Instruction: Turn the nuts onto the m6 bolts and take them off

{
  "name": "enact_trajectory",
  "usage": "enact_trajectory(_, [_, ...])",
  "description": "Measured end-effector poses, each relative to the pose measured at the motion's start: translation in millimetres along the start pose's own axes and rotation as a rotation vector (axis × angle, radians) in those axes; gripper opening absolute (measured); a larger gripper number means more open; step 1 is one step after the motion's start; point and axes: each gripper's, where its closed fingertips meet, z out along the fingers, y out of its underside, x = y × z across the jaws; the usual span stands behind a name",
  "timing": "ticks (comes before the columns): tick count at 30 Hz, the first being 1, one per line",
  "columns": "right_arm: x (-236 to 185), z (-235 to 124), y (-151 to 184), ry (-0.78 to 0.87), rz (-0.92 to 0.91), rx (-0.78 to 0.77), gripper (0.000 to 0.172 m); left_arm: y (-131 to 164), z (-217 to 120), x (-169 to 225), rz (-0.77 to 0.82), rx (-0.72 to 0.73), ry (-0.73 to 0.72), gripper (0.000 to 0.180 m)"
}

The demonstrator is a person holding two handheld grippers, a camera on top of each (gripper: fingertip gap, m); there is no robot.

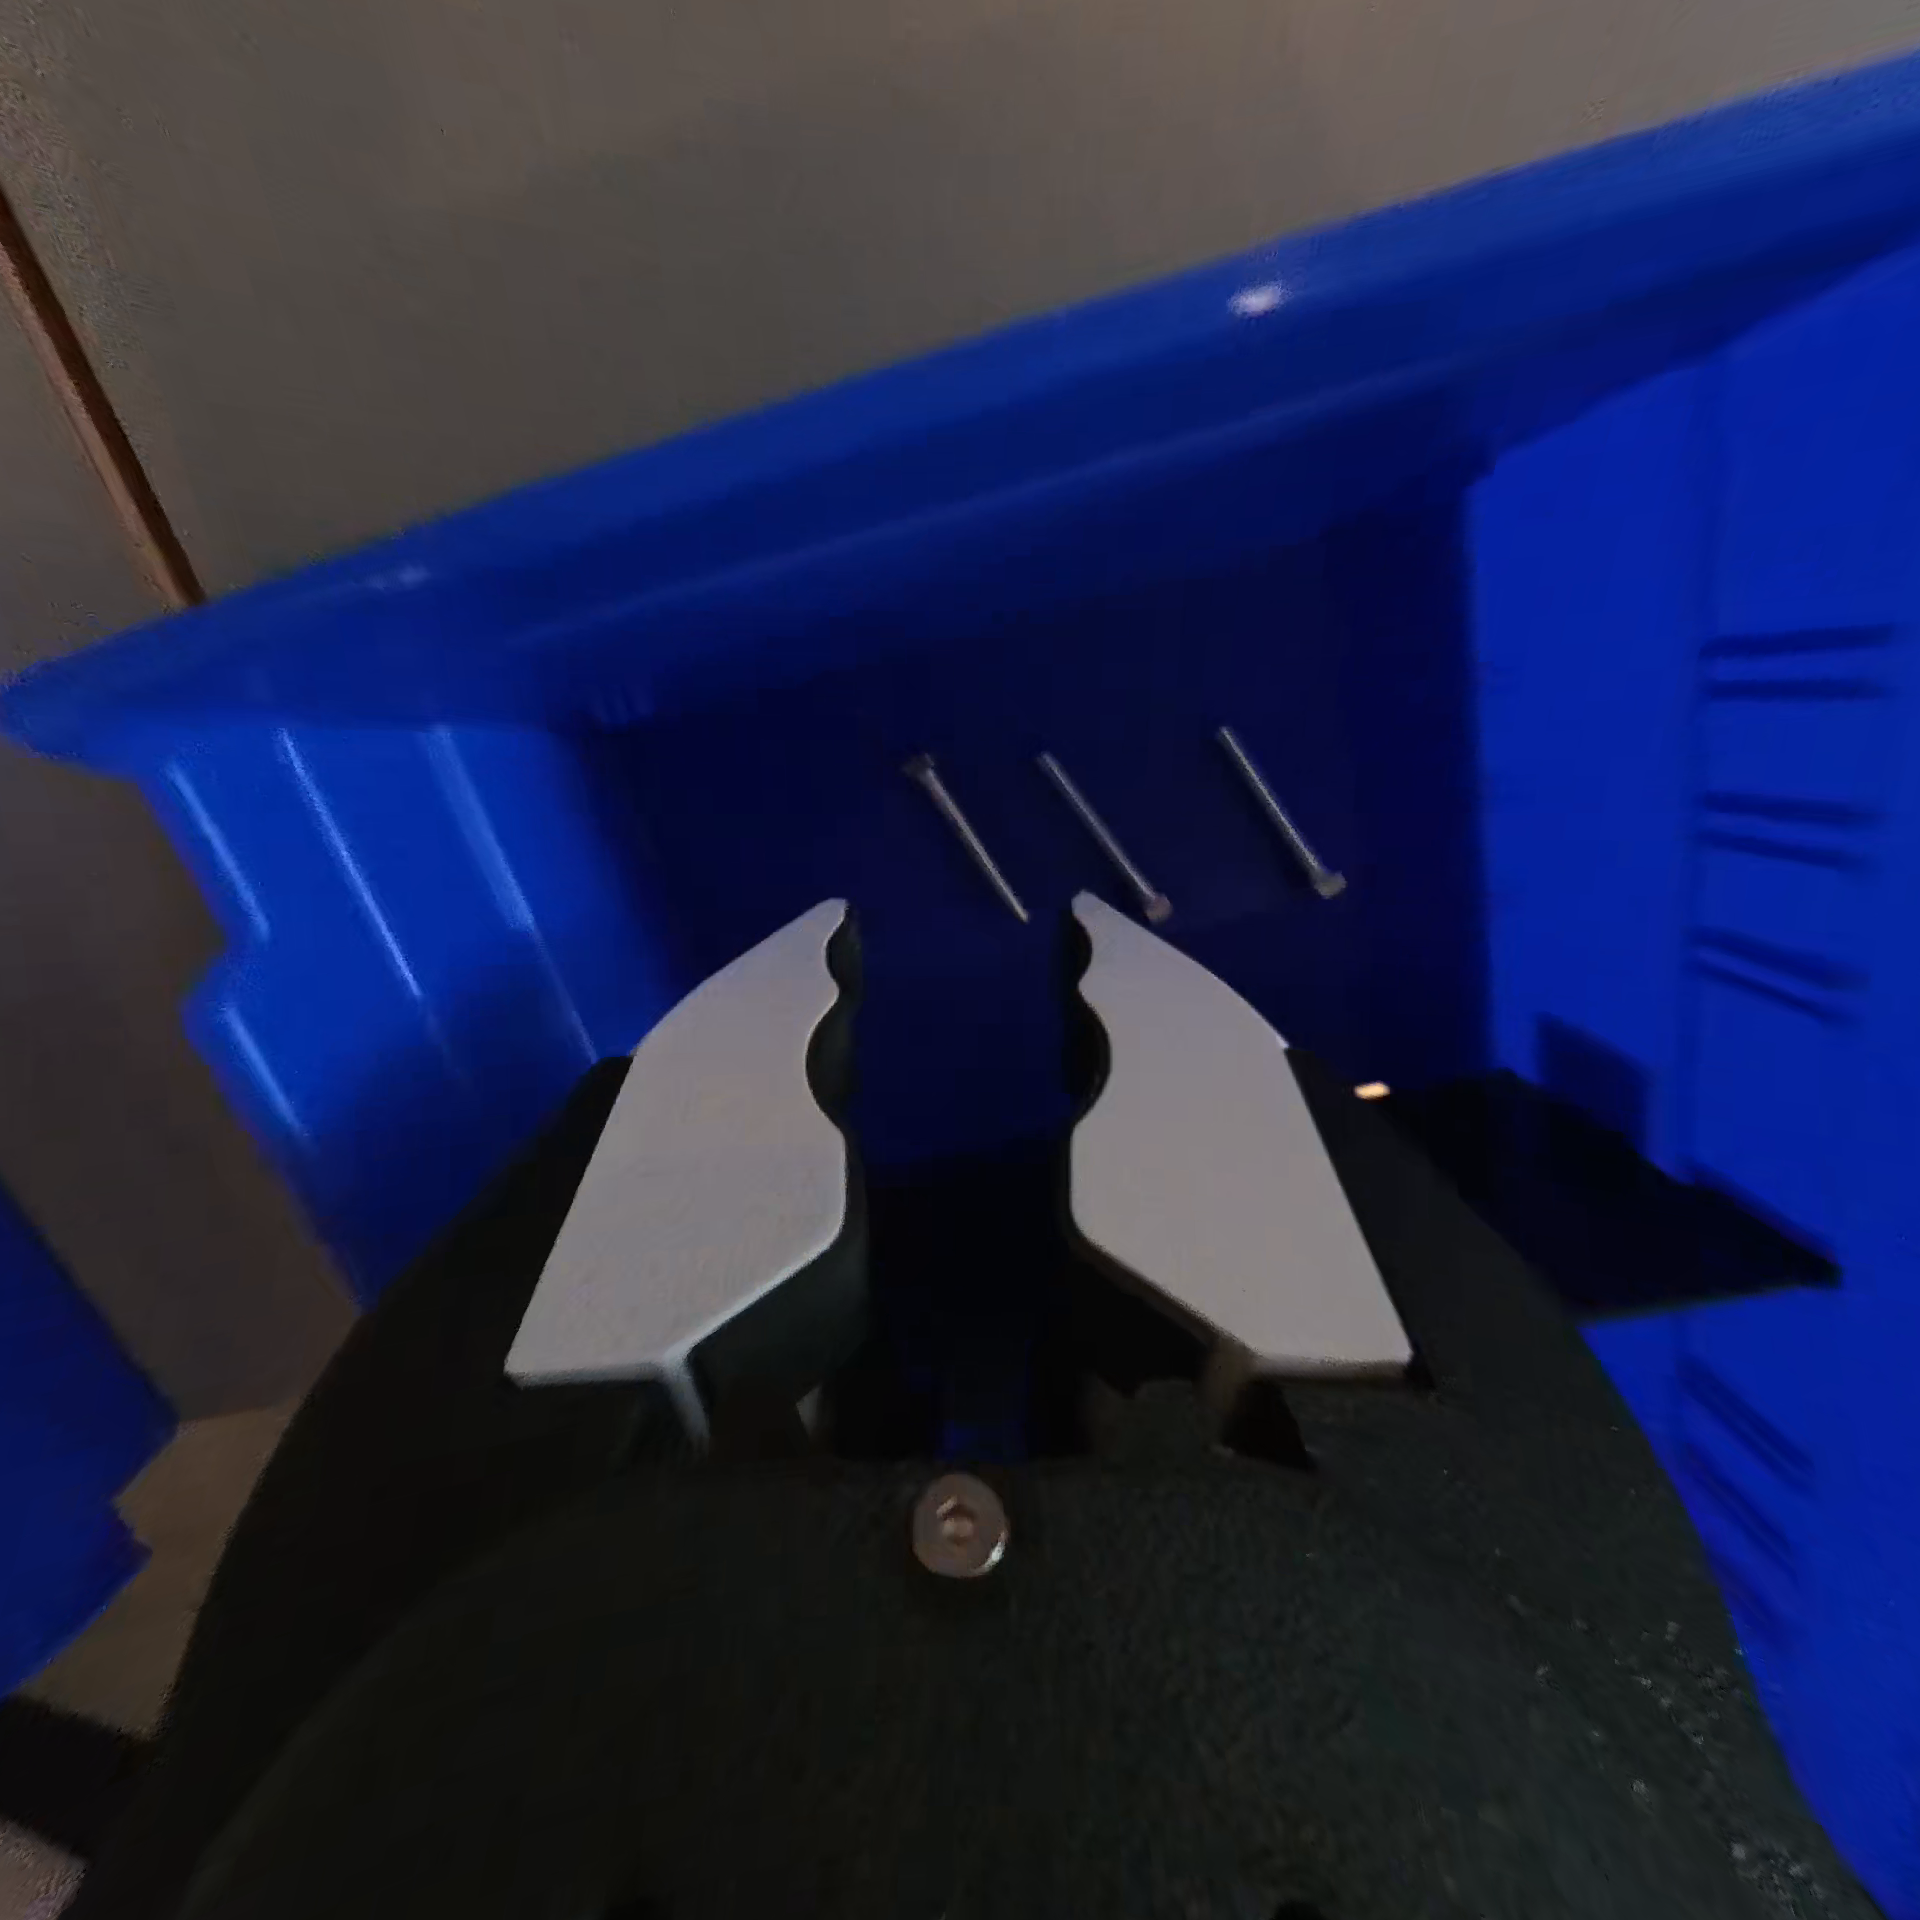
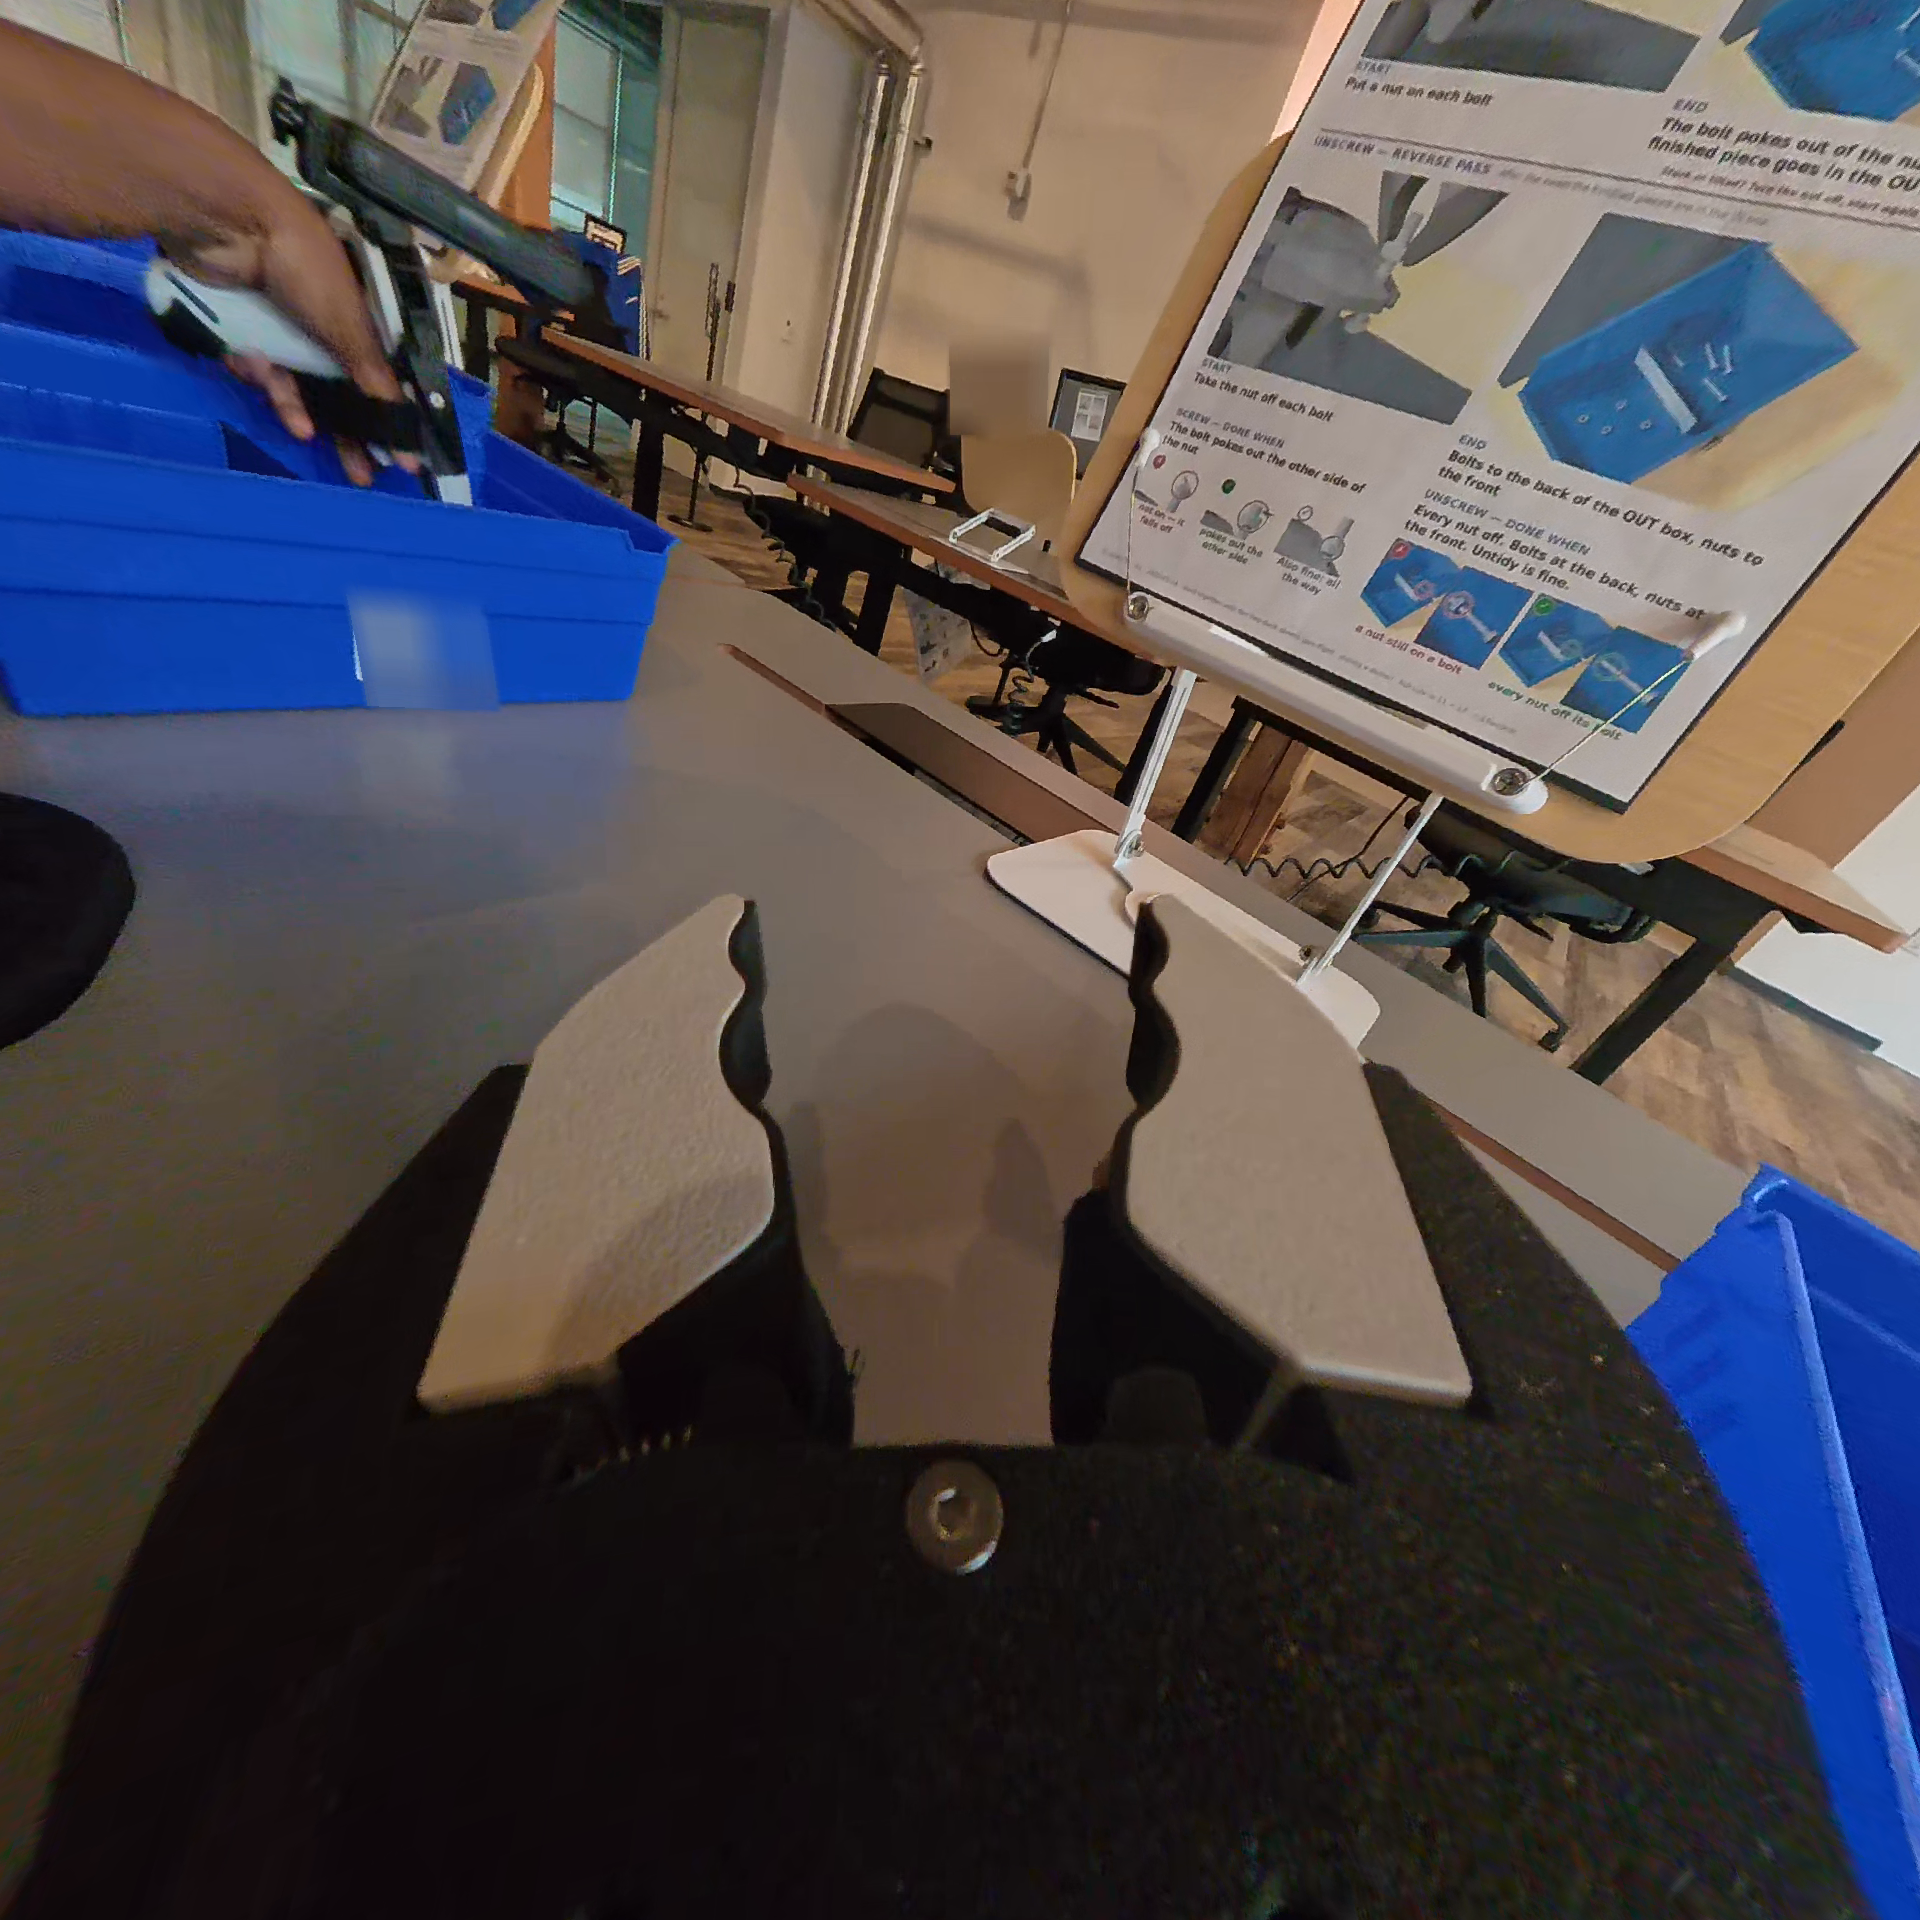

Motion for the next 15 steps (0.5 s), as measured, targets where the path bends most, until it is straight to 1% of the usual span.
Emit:
enact_trajectory(2, [0.9,0.2,1.0,-0.002,0.003,0.000,0.067,-6.8,9.8,-4.0,0.013,0.011,-0.018,0.029])
enact_trajectory(4, [2.6,0.5,3.3,0.001,0.009,-0.006,0.066,-10.6,17.2,-1.8,0.023,0.016,0.006,0.031])
enact_trajectory(5, [3.3,0.8,4.4,0.000,0.016,-0.009,0.065,-8.9,20.9,-0.6,0.030,0.000,0.017,0.032])
enact_trajectory(7, [3.6,1.1,5.1,-0.005,0.033,-0.009,0.065,1.6,28.6,-1.5,0.026,-0.080,0.024,0.033])
enact_trajectory(9, [3.8,1.0,4.6,-0.007,0.042,-0.004,0.064,10.6,34.6,-3.5,0.025,-0.134,0.025,0.028])
enact_trajectory(11, [4.4,1.0,4.7,-0.005,0.041,-0.004,0.064,8.5,37.1,-1.2,0.008,-0.117,0.051,0.023])
enact_trajectory(15, [5.9,0.7,5.1,0.002,0.036,-0.006,0.064,12.2,40.7,-0.1,0.017,-0.156,0.046,0.024])
